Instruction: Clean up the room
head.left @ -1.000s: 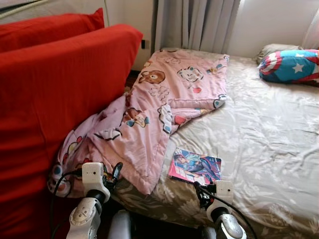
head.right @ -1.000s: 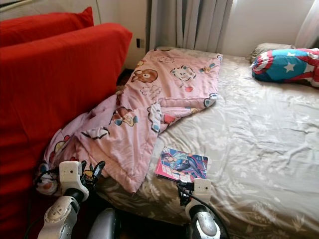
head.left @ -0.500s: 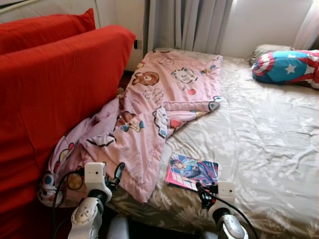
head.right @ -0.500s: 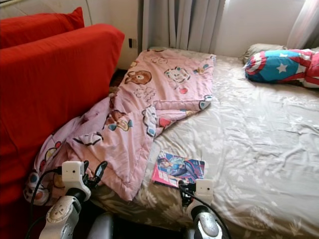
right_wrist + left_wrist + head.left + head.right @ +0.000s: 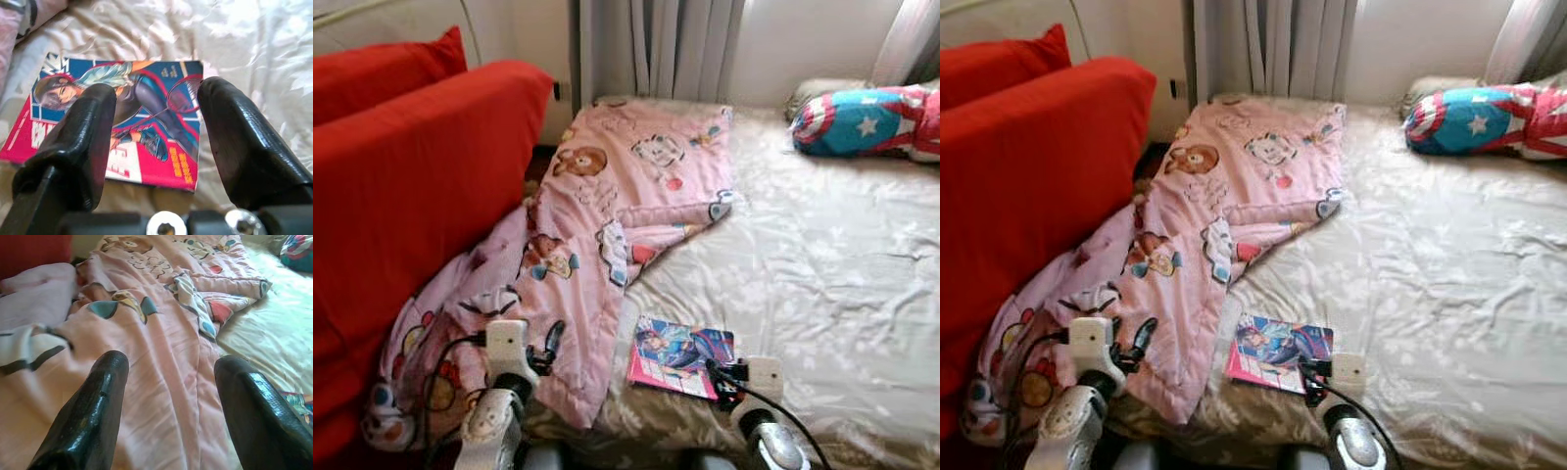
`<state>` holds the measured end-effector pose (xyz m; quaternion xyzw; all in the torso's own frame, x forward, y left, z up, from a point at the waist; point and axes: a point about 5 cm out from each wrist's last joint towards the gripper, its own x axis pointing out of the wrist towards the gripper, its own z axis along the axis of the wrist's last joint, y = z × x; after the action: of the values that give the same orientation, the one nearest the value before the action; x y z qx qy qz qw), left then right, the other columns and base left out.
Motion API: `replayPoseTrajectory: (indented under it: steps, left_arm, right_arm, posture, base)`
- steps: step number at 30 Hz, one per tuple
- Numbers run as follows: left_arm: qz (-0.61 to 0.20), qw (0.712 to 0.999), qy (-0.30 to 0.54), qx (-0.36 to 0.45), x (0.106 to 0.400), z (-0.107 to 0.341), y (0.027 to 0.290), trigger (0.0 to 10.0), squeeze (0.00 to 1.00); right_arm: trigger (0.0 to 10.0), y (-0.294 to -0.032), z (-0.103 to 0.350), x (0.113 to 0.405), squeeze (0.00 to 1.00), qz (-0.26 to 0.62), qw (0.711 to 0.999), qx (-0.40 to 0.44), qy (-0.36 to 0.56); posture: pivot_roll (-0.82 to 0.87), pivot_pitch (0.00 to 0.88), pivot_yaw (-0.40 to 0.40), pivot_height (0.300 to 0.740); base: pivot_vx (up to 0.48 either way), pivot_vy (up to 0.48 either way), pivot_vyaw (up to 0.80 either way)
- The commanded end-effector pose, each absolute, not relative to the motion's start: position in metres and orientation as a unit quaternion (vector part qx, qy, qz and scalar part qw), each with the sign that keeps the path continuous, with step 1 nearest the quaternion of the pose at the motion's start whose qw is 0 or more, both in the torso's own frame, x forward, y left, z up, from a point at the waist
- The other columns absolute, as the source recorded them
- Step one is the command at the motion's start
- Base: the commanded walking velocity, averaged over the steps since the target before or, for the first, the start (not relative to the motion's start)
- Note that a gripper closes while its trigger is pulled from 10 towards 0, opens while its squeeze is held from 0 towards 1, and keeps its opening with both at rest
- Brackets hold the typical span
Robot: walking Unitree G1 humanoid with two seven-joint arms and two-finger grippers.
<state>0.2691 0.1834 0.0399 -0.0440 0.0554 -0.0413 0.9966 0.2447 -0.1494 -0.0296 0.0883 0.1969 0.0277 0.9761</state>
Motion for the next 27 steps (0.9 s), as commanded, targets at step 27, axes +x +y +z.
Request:
replayPoseTrajectory:
  steps: [27]
  left_arm:
    - [-0.07, 0.996, 0.055, 0.005, 0.27, 0.048, 0.191, 10.0, 0.0]
  right_arm:
    - [10.0, -0.158, -0.022, 0.26, 0.02, -0.022, 0.974, 0.115, 0.194]
  posture:
    - [0.05, 0.109, -0.016, 0.581]
  base:
    - [0.0, 0.0, 0.0]
